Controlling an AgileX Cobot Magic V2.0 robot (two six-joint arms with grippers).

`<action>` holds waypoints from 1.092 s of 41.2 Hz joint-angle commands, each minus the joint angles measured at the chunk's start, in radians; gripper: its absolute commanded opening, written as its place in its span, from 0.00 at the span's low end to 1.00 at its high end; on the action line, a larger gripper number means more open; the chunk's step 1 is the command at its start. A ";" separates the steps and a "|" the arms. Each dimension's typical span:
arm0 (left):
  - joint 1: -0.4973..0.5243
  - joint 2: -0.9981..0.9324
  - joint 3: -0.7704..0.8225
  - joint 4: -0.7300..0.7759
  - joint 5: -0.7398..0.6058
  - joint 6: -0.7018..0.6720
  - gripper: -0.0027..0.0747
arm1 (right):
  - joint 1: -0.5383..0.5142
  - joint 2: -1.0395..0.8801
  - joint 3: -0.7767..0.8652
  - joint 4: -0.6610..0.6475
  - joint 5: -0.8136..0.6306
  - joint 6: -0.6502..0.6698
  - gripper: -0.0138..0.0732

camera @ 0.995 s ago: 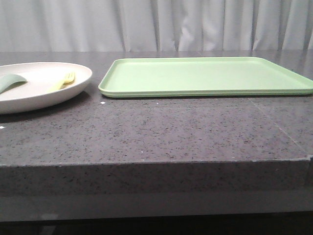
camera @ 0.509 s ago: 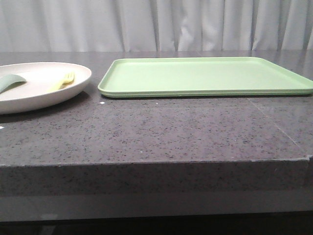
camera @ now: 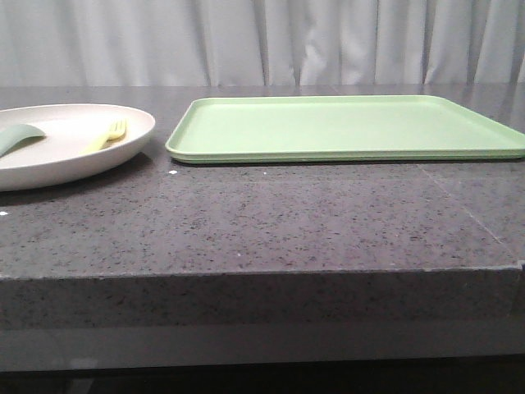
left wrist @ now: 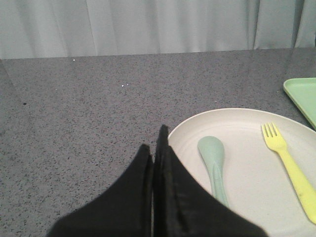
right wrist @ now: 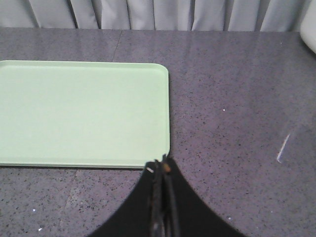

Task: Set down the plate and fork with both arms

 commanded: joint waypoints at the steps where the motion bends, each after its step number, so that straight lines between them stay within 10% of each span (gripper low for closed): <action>1: 0.002 0.006 -0.039 0.001 -0.095 -0.002 0.07 | -0.004 0.006 -0.038 -0.001 -0.086 -0.005 0.27; 15: 0.002 0.006 -0.039 -0.053 -0.109 -0.002 0.86 | -0.004 0.006 -0.038 0.000 -0.085 -0.005 0.81; 33: 0.002 0.040 -0.056 -0.051 -0.176 -0.002 0.82 | -0.004 0.006 -0.038 0.000 -0.085 -0.005 0.83; 45: 0.002 0.263 -0.281 -0.059 0.061 -0.002 0.78 | -0.004 0.006 -0.038 0.000 -0.085 -0.005 0.83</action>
